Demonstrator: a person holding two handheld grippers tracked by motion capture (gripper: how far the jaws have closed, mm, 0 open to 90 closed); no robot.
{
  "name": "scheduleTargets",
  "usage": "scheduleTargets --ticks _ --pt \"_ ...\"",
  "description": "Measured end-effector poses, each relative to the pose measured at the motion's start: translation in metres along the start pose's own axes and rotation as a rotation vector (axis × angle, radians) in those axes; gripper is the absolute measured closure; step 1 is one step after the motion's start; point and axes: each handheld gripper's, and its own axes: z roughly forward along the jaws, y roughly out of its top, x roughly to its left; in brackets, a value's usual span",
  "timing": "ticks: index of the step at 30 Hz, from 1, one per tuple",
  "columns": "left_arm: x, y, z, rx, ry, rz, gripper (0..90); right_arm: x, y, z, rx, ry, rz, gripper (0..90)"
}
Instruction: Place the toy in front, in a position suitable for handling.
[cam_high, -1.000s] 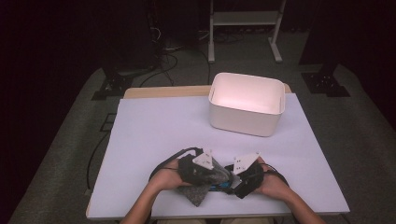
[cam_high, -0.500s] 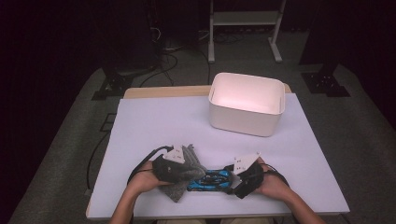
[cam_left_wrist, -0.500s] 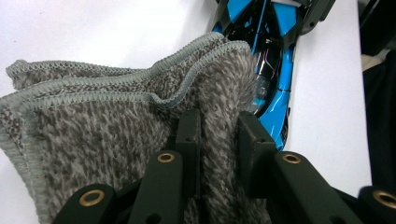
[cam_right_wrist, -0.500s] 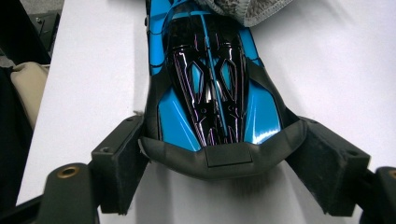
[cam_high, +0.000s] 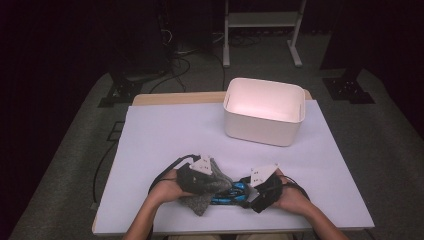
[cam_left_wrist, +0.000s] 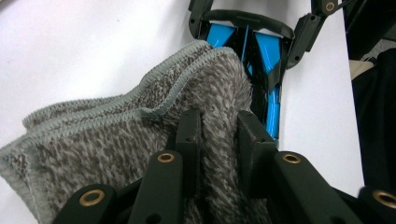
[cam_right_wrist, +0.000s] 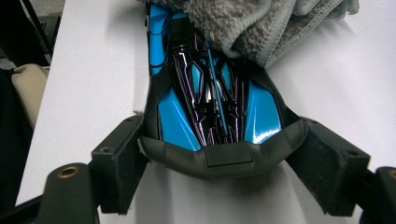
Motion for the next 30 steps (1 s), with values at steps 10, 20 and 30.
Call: scheduleTargets --ticks 10,20,30 --pt "-0.002 -0.038 -0.018 -0.014 0.006 -0.062 71.3 0.000 0.001 0.001 0.003 -0.001 -0.002 21.8" --pt "-0.009 -0.032 -0.021 0.036 -0.011 -0.019 72.3 0.001 0.000 0.002 -0.005 0.000 0.012 21.7" --pt "-0.018 0.018 0.003 0.063 -0.052 0.099 72.1 0.001 0.001 0.009 -0.010 0.010 0.033 22.0"
